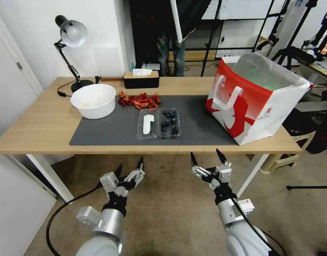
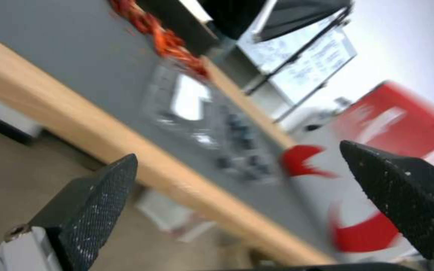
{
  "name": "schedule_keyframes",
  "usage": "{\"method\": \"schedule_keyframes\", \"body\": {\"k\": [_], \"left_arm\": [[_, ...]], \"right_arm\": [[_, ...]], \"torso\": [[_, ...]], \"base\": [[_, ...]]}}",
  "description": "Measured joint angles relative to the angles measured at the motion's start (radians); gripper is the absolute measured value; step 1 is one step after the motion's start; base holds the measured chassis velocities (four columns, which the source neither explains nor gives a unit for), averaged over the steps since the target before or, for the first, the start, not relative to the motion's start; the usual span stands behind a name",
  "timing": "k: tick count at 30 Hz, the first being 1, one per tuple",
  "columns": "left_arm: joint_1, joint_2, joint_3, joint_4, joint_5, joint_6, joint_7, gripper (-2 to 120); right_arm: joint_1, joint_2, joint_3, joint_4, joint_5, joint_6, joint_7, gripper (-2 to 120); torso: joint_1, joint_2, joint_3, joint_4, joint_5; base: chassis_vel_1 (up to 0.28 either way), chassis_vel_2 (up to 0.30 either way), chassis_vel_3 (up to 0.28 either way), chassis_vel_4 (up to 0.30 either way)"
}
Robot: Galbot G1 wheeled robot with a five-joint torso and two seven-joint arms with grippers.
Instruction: Close the takeout container lid, then place the container into the takeout bag.
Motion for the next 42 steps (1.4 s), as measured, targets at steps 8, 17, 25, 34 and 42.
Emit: {"method": "schedule_keyframes", "body": {"k": [8,17,25,34,42], "left_arm": [[-0.141,0.059,0.005,0.013,-0.282,0.068,-0.039,100],[-0.309,0.06,0.062,0.099,-0.344,0.138,-0.219,100],[-0.422,0.054,0.089,0.141,-0.415,0.161,-0.381,100],[-0.499,0.048,0.085,0.188,-0.466,0.183,-0.461,100],[-0.528,0.017,0.106,0.225,-0.46,0.171,-0.465,100]], "right_arm": [[-0.003,0.004,0.001,0.009,-0.021,-0.013,-0.003,100],[-0.013,0.011,0.01,-0.008,-0.045,-0.018,-0.002,100],[-0.012,0.023,0.012,-0.005,-0.074,-0.032,0.005,100],[-0.026,0.033,0.016,0.002,-0.089,-0.036,0.01,100],[-0.035,0.035,0.024,0.008,-0.093,-0.035,0.012,100]], "torso": [[0.0,0.0,0.0,0.0,0.0001],[0.0,0.0,0.0,0.0,0.0001],[0.0,0.0,0.0,0.0,0.0],[0.0,0.0,0.0,0.0,0.0002],[0.0,0.0,0.0,0.0,0.0001]], "base": [[0.0,0.0,0.0,0.0],[0.0,0.0,0.0,0.0],[0.0,0.0,0.0,0.0],[0.0,0.0,0.0,0.0],[0.0,0.0,0.0,0.0]]}}
